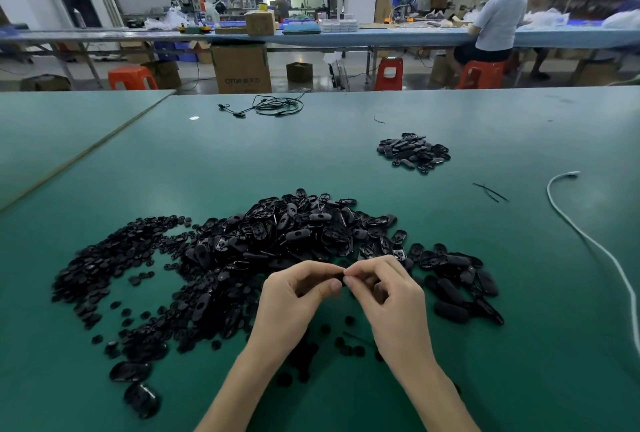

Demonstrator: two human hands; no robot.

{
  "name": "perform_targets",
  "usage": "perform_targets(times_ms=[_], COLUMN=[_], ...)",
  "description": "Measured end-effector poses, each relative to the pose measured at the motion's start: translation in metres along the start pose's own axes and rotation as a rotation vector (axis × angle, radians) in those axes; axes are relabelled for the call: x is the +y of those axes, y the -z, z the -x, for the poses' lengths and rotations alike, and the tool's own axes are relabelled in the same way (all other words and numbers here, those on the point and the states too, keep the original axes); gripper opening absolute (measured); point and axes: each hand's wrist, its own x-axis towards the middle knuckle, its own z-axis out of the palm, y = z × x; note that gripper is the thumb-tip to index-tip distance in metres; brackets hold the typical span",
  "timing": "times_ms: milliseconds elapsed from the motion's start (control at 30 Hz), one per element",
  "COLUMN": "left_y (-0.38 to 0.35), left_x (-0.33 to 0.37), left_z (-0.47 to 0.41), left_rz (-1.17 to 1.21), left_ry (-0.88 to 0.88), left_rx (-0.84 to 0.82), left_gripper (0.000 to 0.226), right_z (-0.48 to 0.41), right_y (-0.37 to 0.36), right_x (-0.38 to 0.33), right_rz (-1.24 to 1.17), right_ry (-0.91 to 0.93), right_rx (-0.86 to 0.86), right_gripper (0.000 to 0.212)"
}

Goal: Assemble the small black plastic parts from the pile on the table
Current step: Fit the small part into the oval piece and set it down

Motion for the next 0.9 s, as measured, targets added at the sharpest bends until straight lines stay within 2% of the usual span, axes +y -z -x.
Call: perform_targets(times_ms=[133,367,733,900], left_y=[0.0007,-0.0032,-0.0018,-0.0019], left_x=[-0.0006,-0.0007,-0.0040,-0.0018], left_z=[0.0001,0.0021,0.0019,0.0022], left_rz=[0.033,-0.004,-0.020,-0.038], left_ry=[-0.007,-0.017,-0.020,-0.034], left_rx=[0.002,-0.040,-0.015,0.003], left_gripper=[0.022,0.019,0.020,0.020], right_z=[-0.0007,0.0008,0.0020,0.0016], right_y=[0.0025,0.0027,0.0021,0.0018], right_x=[0.0000,0.0027,0.0039,0.0042], right_rz=[-0.063,-0.158,-0.227,-0.184], right_ry=[-0.075,-0.168,-0.180,-0.125], right_rx=[0.023,-0.038,-0.067,-0.081], right_gripper=[0.030,0.019,0.027,0.021])
